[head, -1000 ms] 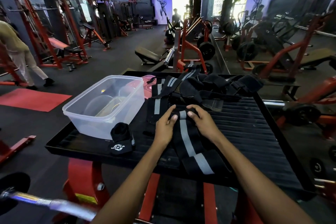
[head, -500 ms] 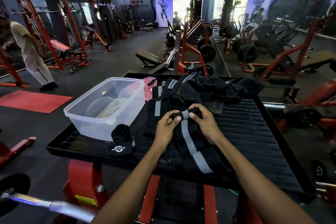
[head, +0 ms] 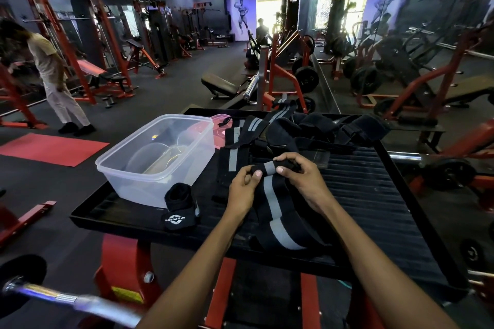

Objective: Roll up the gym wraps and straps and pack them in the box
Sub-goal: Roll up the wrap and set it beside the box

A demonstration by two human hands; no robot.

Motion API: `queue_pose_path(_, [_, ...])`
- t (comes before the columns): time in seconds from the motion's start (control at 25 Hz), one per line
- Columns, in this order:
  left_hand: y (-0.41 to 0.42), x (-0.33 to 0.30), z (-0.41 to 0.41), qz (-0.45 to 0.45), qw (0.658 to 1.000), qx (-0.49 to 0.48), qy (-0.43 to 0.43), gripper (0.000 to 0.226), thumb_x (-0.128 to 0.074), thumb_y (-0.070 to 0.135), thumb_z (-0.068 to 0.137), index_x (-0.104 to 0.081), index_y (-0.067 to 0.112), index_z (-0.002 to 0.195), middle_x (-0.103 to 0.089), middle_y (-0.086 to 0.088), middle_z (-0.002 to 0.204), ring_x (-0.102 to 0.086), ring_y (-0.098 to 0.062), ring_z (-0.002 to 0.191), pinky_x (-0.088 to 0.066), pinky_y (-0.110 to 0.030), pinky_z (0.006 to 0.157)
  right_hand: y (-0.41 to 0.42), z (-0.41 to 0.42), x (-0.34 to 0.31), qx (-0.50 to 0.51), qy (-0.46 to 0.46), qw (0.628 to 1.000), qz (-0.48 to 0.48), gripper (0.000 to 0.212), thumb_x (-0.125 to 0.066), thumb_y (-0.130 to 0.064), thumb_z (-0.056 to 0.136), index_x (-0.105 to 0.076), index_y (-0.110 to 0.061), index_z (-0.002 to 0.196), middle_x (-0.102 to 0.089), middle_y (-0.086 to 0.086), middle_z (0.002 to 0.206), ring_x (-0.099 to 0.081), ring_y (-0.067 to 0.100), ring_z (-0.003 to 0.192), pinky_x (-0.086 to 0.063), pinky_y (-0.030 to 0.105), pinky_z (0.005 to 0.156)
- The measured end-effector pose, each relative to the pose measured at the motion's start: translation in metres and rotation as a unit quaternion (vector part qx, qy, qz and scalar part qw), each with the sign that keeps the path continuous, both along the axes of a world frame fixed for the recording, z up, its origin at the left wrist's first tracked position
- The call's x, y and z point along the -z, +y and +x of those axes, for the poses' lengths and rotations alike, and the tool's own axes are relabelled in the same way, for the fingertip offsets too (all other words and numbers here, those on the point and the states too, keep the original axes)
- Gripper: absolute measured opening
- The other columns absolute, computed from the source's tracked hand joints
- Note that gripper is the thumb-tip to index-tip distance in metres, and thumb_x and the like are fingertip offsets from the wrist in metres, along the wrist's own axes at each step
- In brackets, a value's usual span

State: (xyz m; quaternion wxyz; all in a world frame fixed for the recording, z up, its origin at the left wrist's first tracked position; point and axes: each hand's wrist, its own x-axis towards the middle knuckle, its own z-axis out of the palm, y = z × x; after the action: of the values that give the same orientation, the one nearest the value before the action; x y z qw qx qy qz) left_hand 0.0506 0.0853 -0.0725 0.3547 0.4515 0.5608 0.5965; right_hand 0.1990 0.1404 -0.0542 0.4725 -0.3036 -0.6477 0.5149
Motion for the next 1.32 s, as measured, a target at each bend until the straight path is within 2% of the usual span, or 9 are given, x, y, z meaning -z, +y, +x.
queue_pose_path(0.12, [0.0001, 0.0011, -0.0014, 0.016, 1.0, 0.002, 0.015, 0.02, -0.049, 0.012, 0.096, -0.056, 0.009, 0.115, -0.064, -0.001, 0.099, -0.06, -0.015, 0.098, -0.047, -0.022, 0.089, -0.0019, -0.0015, -0.001, -0.012, -0.034, 0.998, -0.052, 0.023, -0.052, -0.031, 0.095, -0.063, -0.026, 0.114, -0.063, -0.002, 0.114, -0.059, 0.014, 0.107, -0.047, 0.028, 0.085])
queue_pose_path(0.2, [-0.0017, 0.0018, 0.0004, 0.021, 0.998, 0.015, 0.064, 0.027, -0.046, 0.014, 0.097, -0.052, 0.008, 0.122, -0.062, 0.001, 0.107, -0.057, -0.014, 0.104, -0.046, -0.015, 0.088, -0.0007, -0.0014, 0.0022, 0.013, -0.107, 0.994, 0.0, 0.033, -0.041, -0.034, 0.099, -0.055, -0.023, 0.126, -0.059, -0.004, 0.123, -0.054, 0.012, 0.116, -0.041, 0.021, 0.094])
queue_pose_path(0.28, [-0.0017, 0.0057, 0.0008, 0.017, 0.994, 0.035, 0.102, 0.031, -0.042, 0.02, 0.099, -0.049, 0.012, 0.129, -0.06, 0.002, 0.113, -0.056, -0.012, 0.107, -0.046, -0.023, 0.093, -0.0025, -0.0016, 0.0037, 0.023, -0.171, 0.984, 0.053, 0.038, -0.036, -0.031, 0.1, -0.047, -0.017, 0.134, -0.053, -0.007, 0.122, -0.048, 0.006, 0.114, -0.034, 0.003, 0.088])
queue_pose_path(0.36, [-0.0013, 0.0066, 0.0001, 0.019, 0.993, 0.029, 0.11, 0.032, -0.041, 0.021, 0.099, -0.049, 0.014, 0.129, -0.06, 0.002, 0.113, -0.057, -0.012, 0.106, -0.046, -0.029, 0.094, -0.0022, -0.0017, 0.0051, 0.024, -0.179, 0.98, 0.078, 0.033, -0.039, -0.028, 0.1, -0.048, -0.017, 0.13, -0.055, -0.007, 0.115, -0.05, 0.005, 0.106, -0.034, -0.003, 0.08])
queue_pose_path(0.52, [-0.002, 0.0004, 0.003, -0.001, 0.998, 0.012, 0.066, 0.029, -0.04, 0.023, 0.1, -0.049, 0.021, 0.127, -0.059, 0.012, 0.105, -0.056, -0.008, 0.096, -0.048, -0.032, 0.085, 0.0005, -0.0012, 0.0026, 0.032, -0.103, 0.992, 0.07, 0.018, -0.055, -0.013, 0.093, -0.06, -0.014, 0.11, -0.061, -0.003, 0.103, -0.057, 0.005, 0.094, -0.043, 0.017, 0.084])
queue_pose_path(0.64, [-0.0026, 0.0, 0.0044, -0.018, 0.997, 0.015, 0.069, 0.03, -0.038, 0.037, 0.099, -0.05, 0.024, 0.123, -0.058, 0.013, 0.104, -0.057, -0.011, 0.098, -0.052, -0.039, 0.078, -0.0014, 0.0001, -0.0013, 0.019, -0.078, 0.994, 0.071, 0.016, -0.059, -0.009, 0.09, -0.063, -0.014, 0.105, -0.062, -0.006, 0.103, -0.056, -0.006, 0.091, -0.044, 0.01, 0.082])
queue_pose_path(0.8, [0.0031, 0.0082, -0.0025, 0.025, 0.998, 0.001, 0.06, 0.018, -0.046, 0.031, 0.096, -0.051, 0.025, 0.113, -0.064, 0.004, 0.101, -0.061, -0.017, 0.098, -0.05, -0.039, 0.081, -0.004, -0.0006, -0.0006, -0.007, -0.091, 0.995, 0.037, 0.015, -0.061, -0.027, 0.09, -0.065, -0.024, 0.104, -0.063, -0.016, 0.096, -0.056, -0.007, 0.086, -0.043, 0.011, 0.075])
queue_pose_path(1.0, [-0.0004, 0.0018, 0.0026, -0.013, 0.999, 0.035, 0.002, 0.025, -0.043, 0.034, 0.097, -0.048, 0.028, 0.12, -0.06, 0.007, 0.105, -0.06, -0.014, 0.101, -0.052, -0.034, 0.079, 0.0007, 0.0024, 0.0018, 0.023, -0.076, 0.994, 0.068, 0.024, -0.069, -0.008, 0.081, -0.067, -0.016, 0.103, -0.065, -0.009, 0.106, -0.06, 0.009, 0.105, -0.046, 0.031, 0.096])
queue_pose_path(1.32, [0.0029, 0.0054, -0.0017, -0.012, 0.999, 0.024, 0.022, 0.014, -0.047, 0.022, 0.097, -0.051, 0.026, 0.11, -0.061, 0.0, 0.1, -0.06, -0.019, 0.097, -0.051, -0.042, 0.081, -0.0019, 0.0017, 0.0005, 0.017, -0.093, 0.994, 0.053, 0.028, -0.07, -0.02, 0.083, -0.063, -0.026, 0.109, -0.062, -0.016, 0.109, -0.055, 0.001, 0.105, -0.042, 0.013, 0.089])
